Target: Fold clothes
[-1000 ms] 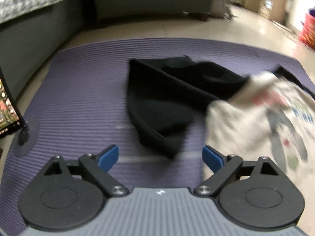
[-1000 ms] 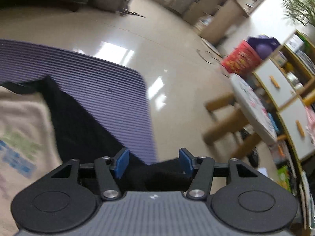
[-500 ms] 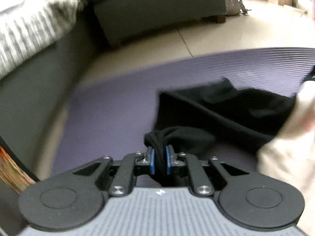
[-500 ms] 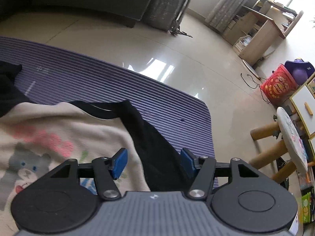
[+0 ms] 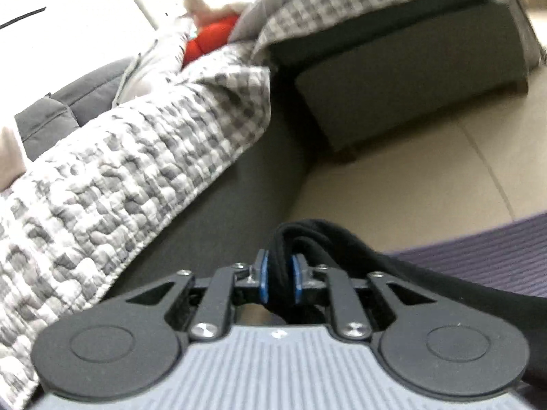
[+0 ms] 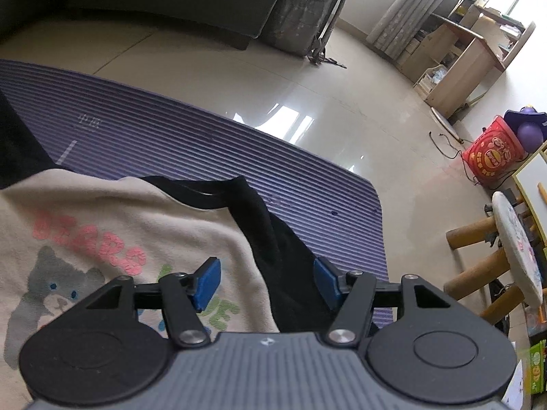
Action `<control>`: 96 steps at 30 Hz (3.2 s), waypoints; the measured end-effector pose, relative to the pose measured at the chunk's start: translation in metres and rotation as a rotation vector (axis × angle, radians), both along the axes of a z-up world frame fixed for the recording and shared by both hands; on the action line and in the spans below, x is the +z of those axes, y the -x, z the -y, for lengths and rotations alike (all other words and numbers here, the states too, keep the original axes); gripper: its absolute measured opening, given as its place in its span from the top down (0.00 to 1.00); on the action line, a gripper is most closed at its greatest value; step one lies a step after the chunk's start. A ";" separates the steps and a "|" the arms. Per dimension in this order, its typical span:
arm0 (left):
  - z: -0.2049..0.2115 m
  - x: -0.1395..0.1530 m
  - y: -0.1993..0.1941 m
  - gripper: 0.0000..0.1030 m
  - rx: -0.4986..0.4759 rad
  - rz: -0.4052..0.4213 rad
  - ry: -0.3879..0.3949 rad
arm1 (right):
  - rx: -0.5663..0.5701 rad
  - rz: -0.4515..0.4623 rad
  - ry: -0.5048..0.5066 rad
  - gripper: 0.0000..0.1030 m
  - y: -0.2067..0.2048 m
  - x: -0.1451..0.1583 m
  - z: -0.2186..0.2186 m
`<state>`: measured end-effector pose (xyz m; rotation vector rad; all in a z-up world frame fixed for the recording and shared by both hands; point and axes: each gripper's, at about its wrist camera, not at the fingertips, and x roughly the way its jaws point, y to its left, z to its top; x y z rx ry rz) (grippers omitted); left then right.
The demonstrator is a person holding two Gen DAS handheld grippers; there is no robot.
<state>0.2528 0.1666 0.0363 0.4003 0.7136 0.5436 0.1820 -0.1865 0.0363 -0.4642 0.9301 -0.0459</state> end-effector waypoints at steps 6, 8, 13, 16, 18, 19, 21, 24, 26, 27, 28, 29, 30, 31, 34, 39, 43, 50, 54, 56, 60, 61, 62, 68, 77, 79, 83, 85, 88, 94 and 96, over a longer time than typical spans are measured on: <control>0.018 -0.024 0.016 0.34 -0.059 -0.121 0.164 | 0.013 -0.013 -0.017 0.36 0.002 0.000 0.000; 0.037 -0.033 0.025 0.31 -0.144 -0.172 0.231 | 0.015 -0.013 -0.015 0.36 0.003 0.000 -0.001; 0.091 -0.036 0.029 0.25 -0.371 -0.199 0.315 | 0.029 -0.018 -0.023 0.36 0.005 0.000 0.000; 0.122 -0.031 0.031 0.25 -0.539 -0.195 0.451 | 0.035 -0.024 -0.022 0.36 0.005 -0.001 0.003; 0.142 -0.032 0.030 0.25 -0.621 -0.202 0.498 | 0.031 -0.028 -0.026 0.36 0.004 -0.002 0.006; 0.153 -0.033 0.029 0.26 -0.656 -0.206 0.509 | 0.028 -0.028 -0.029 0.36 0.004 -0.002 0.006; 0.164 -0.037 0.024 0.33 -0.700 -0.221 0.527 | 0.015 -0.025 -0.044 0.36 0.002 0.000 0.010; 0.179 -0.051 0.020 0.72 -0.726 -0.291 0.593 | -0.004 -0.021 -0.069 0.36 0.000 0.002 0.014; 0.181 -0.059 0.020 0.94 -0.722 -0.323 0.628 | -0.015 -0.018 -0.087 0.36 -0.002 0.003 0.016; 0.179 -0.059 0.024 0.95 -0.719 -0.297 0.627 | -0.021 -0.016 -0.097 0.36 -0.003 0.004 0.017; 0.178 -0.058 0.029 0.96 -0.723 -0.269 0.625 | -0.023 -0.014 -0.102 0.36 -0.003 0.005 0.017; 0.176 -0.058 0.033 0.96 -0.730 -0.249 0.622 | -0.025 -0.012 -0.111 0.36 -0.004 0.006 0.017; 0.174 -0.057 0.039 0.96 -0.742 -0.226 0.622 | -0.027 -0.010 -0.121 0.36 -0.005 0.007 0.016; 0.173 -0.057 0.049 0.96 -0.762 -0.207 0.625 | -0.029 -0.007 -0.130 0.36 -0.006 0.008 0.016; 0.173 -0.060 0.069 0.96 -0.829 -0.195 0.620 | -0.050 -0.001 -0.188 0.36 -0.012 0.012 0.015; 0.179 -0.076 0.091 0.96 -0.874 -0.226 0.651 | -0.076 -0.007 -0.380 0.36 -0.025 0.017 0.008; 0.178 -0.079 0.099 0.96 -0.856 -0.210 0.703 | -0.053 -0.043 -0.476 0.48 -0.035 0.013 -0.008; 0.180 -0.082 0.115 0.95 -0.857 -0.172 0.707 | -0.012 -0.145 -0.368 0.48 -0.059 -0.022 -0.059; 0.178 -0.080 0.117 0.93 -0.868 -0.180 0.709 | -0.035 -0.206 -0.315 0.72 -0.061 -0.047 -0.064; 0.171 -0.076 0.116 0.86 -0.879 -0.191 0.706 | -0.037 -0.215 -0.381 0.83 -0.057 -0.047 -0.057; 0.146 -0.058 0.106 0.50 -0.907 -0.201 0.669 | -0.056 -0.166 -0.501 0.88 -0.046 -0.040 -0.030; 0.138 -0.052 0.102 0.43 -0.908 -0.184 0.648 | -0.057 -0.159 -0.514 0.88 -0.043 -0.041 -0.027; 0.130 -0.047 0.095 0.41 -0.903 -0.164 0.628 | -0.054 -0.142 -0.535 0.88 -0.037 -0.041 -0.021; 0.106 -0.038 0.041 0.17 -0.929 -0.224 0.638 | -0.032 -0.061 -0.622 0.88 -0.007 -0.042 -0.004; 0.127 -0.076 0.013 0.21 -1.031 -0.467 0.686 | -0.179 -0.117 -0.708 0.63 0.022 -0.069 0.038; 0.132 -0.080 0.021 0.55 -1.063 -0.481 0.680 | -0.179 -0.120 -0.683 0.62 0.021 -0.069 0.037; 0.135 -0.077 0.039 0.95 -1.074 -0.448 0.728 | -0.136 -0.111 -0.562 0.61 0.019 -0.063 0.018; 0.139 -0.075 0.052 0.97 -1.079 -0.415 0.687 | -0.098 -0.067 -0.477 0.60 0.020 -0.054 0.005; 0.140 -0.075 0.065 0.97 -1.059 -0.378 0.670 | -0.047 0.032 -0.417 0.60 0.024 -0.035 -0.007; 0.137 -0.074 0.086 0.96 -1.052 -0.339 0.658 | 0.074 0.005 -0.452 0.52 -0.003 -0.027 -0.020; 0.136 -0.073 0.092 0.96 -1.063 -0.338 0.640 | 0.092 -0.070 -0.457 0.52 -0.013 -0.040 -0.024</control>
